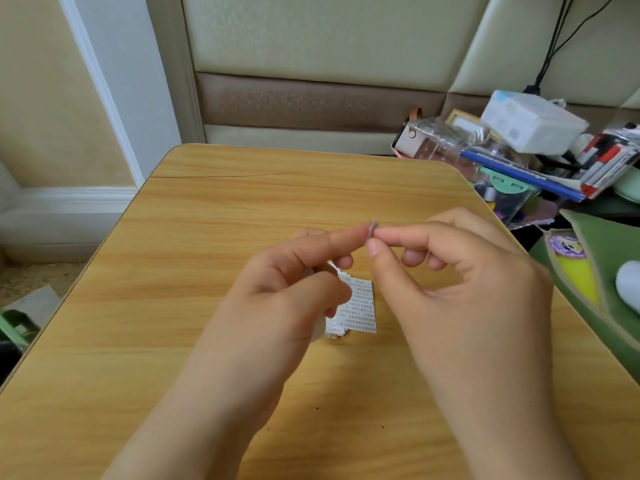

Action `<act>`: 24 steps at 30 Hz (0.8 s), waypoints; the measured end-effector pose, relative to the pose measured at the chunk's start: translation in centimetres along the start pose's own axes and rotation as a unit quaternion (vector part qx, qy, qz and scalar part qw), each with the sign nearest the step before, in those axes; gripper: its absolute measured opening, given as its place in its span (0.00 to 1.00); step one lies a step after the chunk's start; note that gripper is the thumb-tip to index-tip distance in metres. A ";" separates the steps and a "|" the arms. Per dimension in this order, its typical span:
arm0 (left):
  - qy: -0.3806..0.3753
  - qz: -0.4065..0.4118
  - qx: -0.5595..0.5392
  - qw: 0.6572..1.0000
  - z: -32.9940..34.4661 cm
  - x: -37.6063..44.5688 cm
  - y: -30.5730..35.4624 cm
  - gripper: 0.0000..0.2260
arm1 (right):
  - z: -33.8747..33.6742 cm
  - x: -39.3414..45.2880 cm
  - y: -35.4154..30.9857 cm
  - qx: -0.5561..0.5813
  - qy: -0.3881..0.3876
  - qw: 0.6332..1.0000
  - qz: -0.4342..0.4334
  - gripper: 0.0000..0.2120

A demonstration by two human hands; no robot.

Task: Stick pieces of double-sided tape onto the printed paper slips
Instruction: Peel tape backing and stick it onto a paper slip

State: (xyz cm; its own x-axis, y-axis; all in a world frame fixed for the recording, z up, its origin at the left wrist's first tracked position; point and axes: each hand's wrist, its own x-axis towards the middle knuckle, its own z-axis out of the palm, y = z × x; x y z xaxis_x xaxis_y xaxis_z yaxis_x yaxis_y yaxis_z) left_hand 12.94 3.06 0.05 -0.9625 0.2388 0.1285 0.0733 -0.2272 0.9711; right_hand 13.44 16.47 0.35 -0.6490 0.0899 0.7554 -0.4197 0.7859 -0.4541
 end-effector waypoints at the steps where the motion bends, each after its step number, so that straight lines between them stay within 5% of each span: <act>1: -0.002 0.006 0.012 1.000 0.0 0.0 0.0 0.20 | 0.1 0.0 0.0 -0.018 0.008 1.000 -0.010 0.01; 16: -0.008 -0.014 -0.017 1.000 0.1 -0.1 0.2 0.19 | 0.2 -0.1 -0.1 0.061 0.004 0.996 0.062 0.04; 24: -0.002 0.004 0.016 1.000 0.2 0.0 0.0 0.20 | 0.0 -0.1 0.0 0.021 0.001 0.999 0.026 0.01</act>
State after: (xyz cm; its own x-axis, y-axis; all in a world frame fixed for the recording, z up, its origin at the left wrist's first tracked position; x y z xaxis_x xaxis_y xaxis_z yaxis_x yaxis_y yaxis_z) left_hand 13.03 3.27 0.08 -0.9606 0.2414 0.1380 0.0900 -0.1997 0.9757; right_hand 13.50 16.47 0.31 -0.6691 0.1323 0.7313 -0.4111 0.7538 -0.5126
